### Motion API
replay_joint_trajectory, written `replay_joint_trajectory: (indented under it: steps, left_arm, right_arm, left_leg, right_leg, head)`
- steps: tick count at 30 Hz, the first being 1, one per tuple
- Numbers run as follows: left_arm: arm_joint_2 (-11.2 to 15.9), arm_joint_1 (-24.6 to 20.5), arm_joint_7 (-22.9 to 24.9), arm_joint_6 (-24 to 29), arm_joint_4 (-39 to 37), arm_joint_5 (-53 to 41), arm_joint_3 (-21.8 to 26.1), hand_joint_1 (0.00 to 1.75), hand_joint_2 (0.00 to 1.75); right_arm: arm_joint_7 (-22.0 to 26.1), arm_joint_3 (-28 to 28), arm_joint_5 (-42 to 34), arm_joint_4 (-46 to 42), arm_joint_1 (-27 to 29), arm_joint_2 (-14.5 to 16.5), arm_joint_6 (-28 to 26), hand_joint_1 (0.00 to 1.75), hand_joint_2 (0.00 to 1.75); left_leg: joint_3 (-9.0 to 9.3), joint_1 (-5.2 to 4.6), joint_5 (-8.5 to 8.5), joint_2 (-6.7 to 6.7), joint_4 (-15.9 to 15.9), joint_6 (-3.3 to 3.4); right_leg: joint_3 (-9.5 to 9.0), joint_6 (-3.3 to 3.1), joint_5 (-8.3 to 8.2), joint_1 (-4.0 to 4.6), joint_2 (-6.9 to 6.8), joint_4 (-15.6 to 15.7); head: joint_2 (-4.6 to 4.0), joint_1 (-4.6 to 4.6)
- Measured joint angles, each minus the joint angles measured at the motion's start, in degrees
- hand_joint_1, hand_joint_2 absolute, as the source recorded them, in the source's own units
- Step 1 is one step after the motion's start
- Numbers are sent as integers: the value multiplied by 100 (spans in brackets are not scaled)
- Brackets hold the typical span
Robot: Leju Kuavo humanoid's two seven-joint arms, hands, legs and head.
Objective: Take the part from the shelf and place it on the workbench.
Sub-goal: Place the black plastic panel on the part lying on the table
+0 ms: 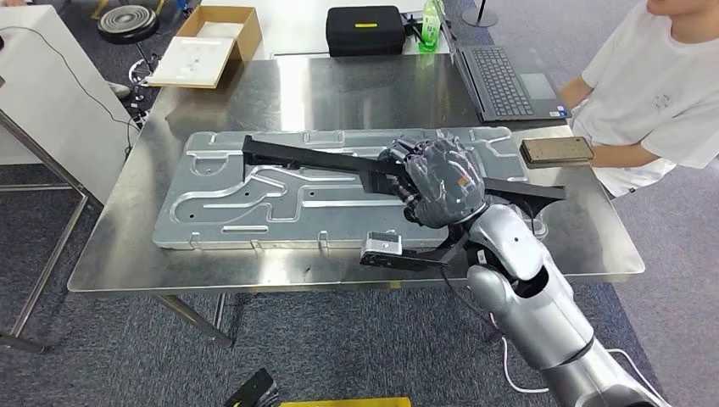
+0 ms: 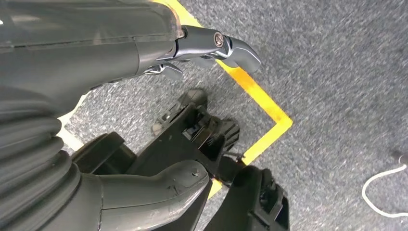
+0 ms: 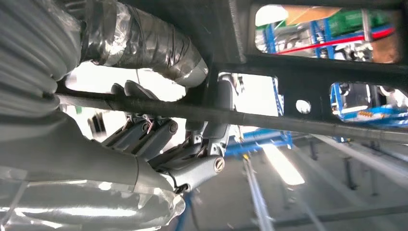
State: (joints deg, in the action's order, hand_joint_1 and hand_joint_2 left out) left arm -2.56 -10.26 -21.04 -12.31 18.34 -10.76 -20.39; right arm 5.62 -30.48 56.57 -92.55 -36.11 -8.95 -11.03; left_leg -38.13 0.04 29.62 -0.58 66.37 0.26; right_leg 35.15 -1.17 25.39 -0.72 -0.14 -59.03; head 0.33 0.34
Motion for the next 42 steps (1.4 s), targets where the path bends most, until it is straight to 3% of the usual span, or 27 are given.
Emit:
replay_joint_trajectory:
  steps: [2,3,4,6,8,13,15,17,18,19,20,22,23,25,28,30,32,34,35,38,40,42]
  left_arm:
    - [-2,28,-22,7,0,3,0,0,175]
    - [-4,47,-37,15,0,5,0,0,175]
    - [-5,63,-56,28,0,8,0,0,175]
    - [-8,76,-99,69,0,14,0,0,175]
    - [-10,74,-139,106,0,30,0,0,175]
    - [-28,96,-242,149,0,81,11,0,175]
    - [-39,89,-267,150,0,110,17,0,175]
    - [-44,88,-289,133,0,126,27,0,175]
    - [-45,93,-299,121,0,130,34,0,175]
    - [-46,97,-307,107,0,134,42,0,175]
    - [-50,100,-312,97,0,138,49,0,175]
    - [-63,101,-318,87,0,150,56,0,175]
    - [-70,99,-321,83,0,156,59,0,175]
    - [-80,98,-329,77,0,166,65,0,175]
    - [-85,101,-337,75,0,179,76,0,175]
    - [-86,102,-344,75,0,189,89,0,175]
    - [-86,109,-348,77,0,197,97,0,175]
    - [-85,122,-348,85,0,208,101,0,175]
    - [-85,128,-348,89,0,214,103,0,175]
    - [-85,130,-350,101,0,223,112,0,175]
    - [-86,131,-351,105,0,223,120,0,175]
    - [-89,139,-353,104,0,223,131,0,175]
  right_arm:
    - [25,0,233,204,-245,-99,105,175,175]
    - [27,-3,322,290,-339,-140,146,175,175]
    - [32,-11,401,371,-426,-181,182,175,175]
    - [45,-33,511,492,-586,-252,233,175,175]
    - [57,-52,576,590,-734,-324,278,175,175]
    - [100,-108,648,790,-983,-539,439,175,175]
    - [113,-123,636,841,-1051,-606,491,175,175]
    - [134,-147,590,894,-1095,-662,555,175,175]
    - [154,-163,549,934,-1104,-700,595,175,175]
    - [180,-180,496,983,-1109,-744,639,175,175]
    - [203,-193,445,1029,-1113,-784,672,175,175]
    - [227,-204,343,1104,-1121,-844,695,175,175]
    - [231,-204,303,1130,-1128,-856,692,175,175]
    - [233,-204,232,1193,-1131,-876,680,175,175]
    - [243,-204,113,1287,-1110,-900,668,175,175]
    - [276,-202,53,1332,-1103,-909,667,175,175]
    - [317,-201,50,1363,-1081,-917,649,175,175]
    - [320,-202,123,1384,-1035,-920,578,175,175]
    - [296,-202,187,1390,-1008,-922,509,175,175]
    - [181,-201,380,1388,-957,-925,242,175,175]
    - [123,-196,449,1383,-942,-937,123,175,175]
    - [87,-180,510,1374,-901,-948,60,175,175]
  left_leg:
    - [-340,21,247,9,697,-29]
    - [-420,25,241,12,840,-34]
    - [-398,27,129,13,767,-32]
    - [-89,27,-274,18,63,3]
    - [211,8,-499,21,-584,44]
    - [311,11,-539,5,-818,160]
    - [345,31,-567,12,-872,221]
    - [346,28,-566,15,-876,249]
    - [345,26,-563,14,-872,253]
    - [345,26,-559,10,-865,254]
    - [345,27,-552,2,-852,251]
    - [337,18,-521,-15,-809,218]
    - [325,5,-503,-21,-779,192]
    - [300,-20,-485,-22,-754,141]
    - [267,-13,-428,-13,-707,67]
    - [99,4,-185,3,-319,14]
    - [-244,17,152,12,426,-24]
    - [-483,21,229,14,865,-34]
    - [-458,20,107,15,773,-24]
    - [43,1,-457,15,-338,53]
    - [235,-29,-546,13,-743,94]
    - [290,-30,-570,12,-848,141]
  right_leg:
    - [2,-8,1,10,-10,-3]
    - [1,-9,2,14,-13,-6]
    - [0,-8,3,15,-13,-11]
    - [-6,4,11,15,-10,-20]
    - [9,41,17,32,-7,-34]
    - [37,184,53,30,-6,-78]
    - [207,225,285,16,5,-461]
    - [540,255,585,4,9,-1136]
    - [667,268,648,-4,8,-1383]
    - [713,278,609,-14,7,-1454]
    - [646,280,469,-23,7,-1300]
    - [315,267,119,-33,7,-622]
    - [174,251,21,-28,11,-323]
    - [72,215,8,-10,20,-82]
    - [69,125,-12,-21,21,-40]
    - [54,63,-23,-34,13,-16]
    - [51,30,-17,-22,10,-17]
    - [43,19,-7,-7,13,-21]
    - [33,17,1,-2,16,-23]
    - [-8,43,38,14,23,-31]
    - [-11,91,37,20,29,-11]
    - [-32,155,12,21,33,54]
  head:
    - [0,0]
    - [0,0]
    - [0,-1]
    - [0,-1]
    - [0,-2]
    - [0,1]
    - [0,2]
    - [0,2]
    - [0,2]
    - [0,2]
    - [0,2]
    - [0,2]
    - [0,1]
    - [0,-1]
    - [0,0]
    - [0,-1]
    - [0,-1]
    - [0,-2]
    - [0,-1]
    - [0,0]
    - [0,-1]
    - [0,-2]
